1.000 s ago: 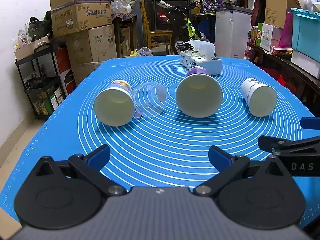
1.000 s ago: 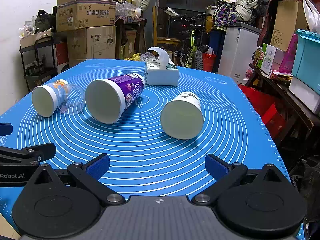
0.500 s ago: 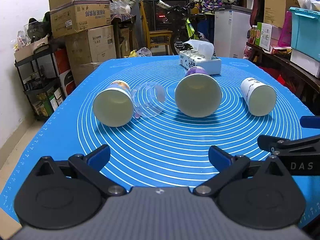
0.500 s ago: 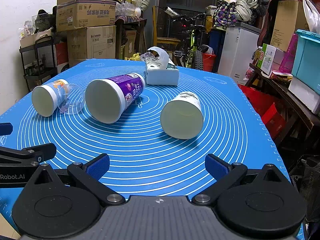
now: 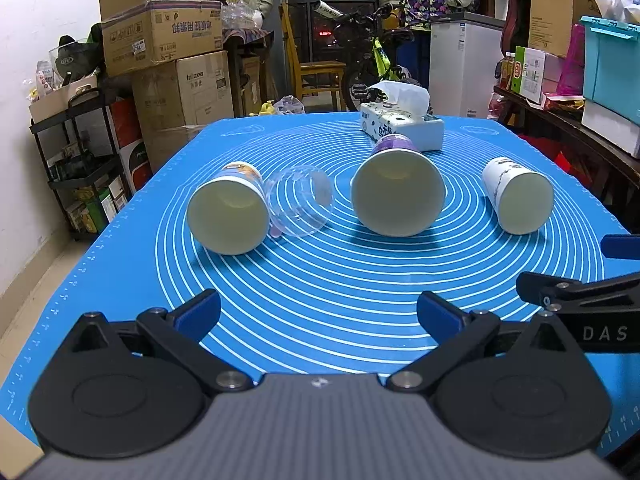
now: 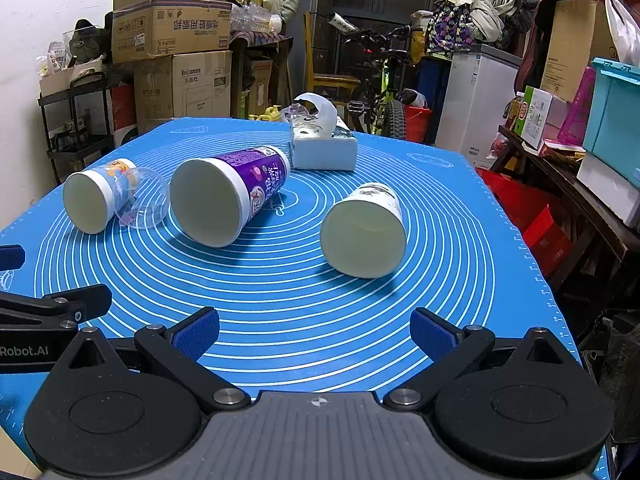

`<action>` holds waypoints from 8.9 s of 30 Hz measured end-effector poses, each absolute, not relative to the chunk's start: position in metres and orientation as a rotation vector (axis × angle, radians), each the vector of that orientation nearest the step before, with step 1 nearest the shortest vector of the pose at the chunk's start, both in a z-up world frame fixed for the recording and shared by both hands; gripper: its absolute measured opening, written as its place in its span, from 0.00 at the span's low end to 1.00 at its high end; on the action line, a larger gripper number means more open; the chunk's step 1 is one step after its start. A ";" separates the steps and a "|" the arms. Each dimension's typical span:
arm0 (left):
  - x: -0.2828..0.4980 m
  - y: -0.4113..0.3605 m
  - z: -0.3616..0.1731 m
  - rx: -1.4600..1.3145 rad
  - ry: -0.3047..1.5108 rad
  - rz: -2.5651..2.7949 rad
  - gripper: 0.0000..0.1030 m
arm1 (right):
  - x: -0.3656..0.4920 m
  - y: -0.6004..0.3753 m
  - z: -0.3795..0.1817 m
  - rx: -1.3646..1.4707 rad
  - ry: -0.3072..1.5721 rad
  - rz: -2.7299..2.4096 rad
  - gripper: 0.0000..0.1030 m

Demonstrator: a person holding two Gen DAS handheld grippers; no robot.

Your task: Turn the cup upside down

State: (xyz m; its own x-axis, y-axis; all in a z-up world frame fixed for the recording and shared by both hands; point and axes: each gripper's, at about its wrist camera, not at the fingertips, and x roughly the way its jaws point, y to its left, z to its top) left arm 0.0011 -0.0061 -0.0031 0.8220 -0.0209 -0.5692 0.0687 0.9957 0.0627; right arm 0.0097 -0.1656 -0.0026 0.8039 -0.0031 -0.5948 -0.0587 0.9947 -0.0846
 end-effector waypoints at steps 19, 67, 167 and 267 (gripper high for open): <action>0.035 0.009 0.014 0.043 0.599 -0.008 1.00 | 0.023 -0.184 0.005 -0.004 0.589 0.056 0.98; 0.128 0.066 0.035 -0.026 0.823 0.039 0.58 | 0.046 -0.198 0.000 0.063 0.622 0.058 0.98; 0.022 0.085 0.039 0.033 0.778 0.100 0.88 | 0.130 -0.080 0.015 0.032 1.124 0.398 0.64; -0.109 -0.015 0.029 0.065 0.617 -0.098 0.88 | -0.144 -0.184 0.020 -0.086 0.545 0.082 0.83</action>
State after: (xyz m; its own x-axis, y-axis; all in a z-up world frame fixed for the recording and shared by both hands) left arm -0.1092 -0.0153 0.0289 0.8113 -0.0719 -0.5802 0.1109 0.9933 0.0319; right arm -0.1445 -0.1839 0.0201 0.8520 0.0548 -0.5207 -0.1002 0.9932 -0.0595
